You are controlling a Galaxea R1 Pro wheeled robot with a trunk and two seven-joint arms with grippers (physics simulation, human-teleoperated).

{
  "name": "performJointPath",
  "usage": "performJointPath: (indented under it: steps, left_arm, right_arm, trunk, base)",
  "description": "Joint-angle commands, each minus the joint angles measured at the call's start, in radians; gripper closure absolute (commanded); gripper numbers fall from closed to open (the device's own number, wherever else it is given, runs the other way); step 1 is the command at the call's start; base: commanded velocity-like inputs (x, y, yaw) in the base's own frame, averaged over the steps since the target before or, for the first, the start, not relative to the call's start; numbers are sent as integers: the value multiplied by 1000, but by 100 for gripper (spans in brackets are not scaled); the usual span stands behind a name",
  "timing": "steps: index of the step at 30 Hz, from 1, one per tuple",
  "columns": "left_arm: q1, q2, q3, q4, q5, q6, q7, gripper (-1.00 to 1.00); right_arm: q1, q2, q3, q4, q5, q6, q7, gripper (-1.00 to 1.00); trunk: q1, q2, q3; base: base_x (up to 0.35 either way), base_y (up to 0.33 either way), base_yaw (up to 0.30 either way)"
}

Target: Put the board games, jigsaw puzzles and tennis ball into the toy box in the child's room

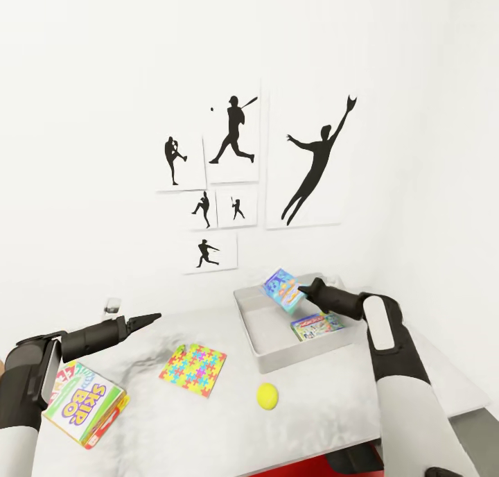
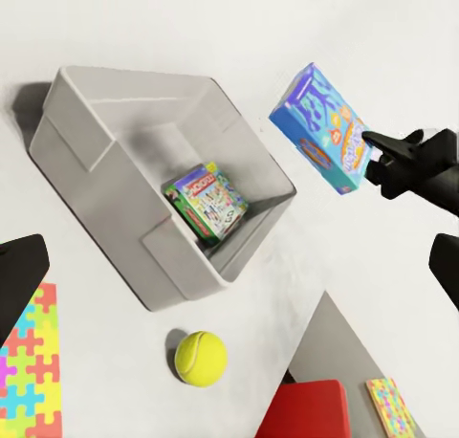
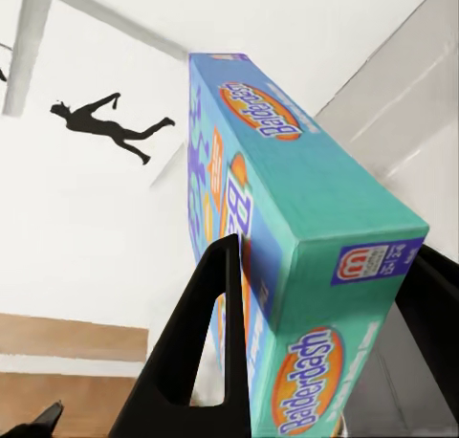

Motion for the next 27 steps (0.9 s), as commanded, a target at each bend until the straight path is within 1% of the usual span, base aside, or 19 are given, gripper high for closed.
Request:
performJointPath:
  steps: [1, 3, 5, 8, 11, 13, 19, 22, 27]
  left_arm:
    - [-1, 0, 1, 0, -3, 11, -6, -100]
    - [-1, 1, 1, 0, -3, 11, -9, -100]
    - [-1, 1, 1, -1, -4, 12, -25, -100]
    - [-1, 1, 1, 0, -8, 11, -80, -100]
    - [-1, 1, 1, 0, -10, 9, -106, -100]
    - [-1, 1, 1, 0, -10, 9, -110, -100]
    - [-1, 1, 1, 0, -10, 9, -113, -100]
    - [-1, 1, 1, 0, -10, 9, -113, -100]
    - [-1, 1, 1, 0, -10, 9, -113, -100]
  right_arm:
    - [-7, 6, -4, 14, 6, 1, 1, 100]
    - [-17, 16, 3, 44, 7, -30, -19, 100]
    - [-21, 19, 24, 55, 7, -55, -25, 100]
    - [-22, 20, 85, 68, 6, -100, -31, 100]
    - [-18, 21, 117, 74, 5, -148, -34, 100]
    - [-17, 21, 121, 82, 7, -159, -34, 100]
    - [-15, 15, 126, 179, 13, -233, -33, 100]
    - [-15, 14, 127, 204, 15, -246, -33, 100]
    - [-14, 16, 126, 212, 18, -251, -33, 100]
  trunk:
    - [1, -3, -2]
    - [1, -3, -2]
    - [1, -3, -2]
    - [1, -3, -2]
    - [1, -3, -2]
    - [1, -3, -3]
    - [1, -3, -10]
    - [1, -3, -15]
    - [1, -3, -23]
  base:
    - [0, 0, 0]
    - [0, 0, 0]
    - [0, 0, 0]
    - [0, 0, 0]
    - [0, 0, 0]
    - [0, 0, 0]
    - [0, 0, 0]
    - [0, 0, 0]
    - [0, 0, 0]
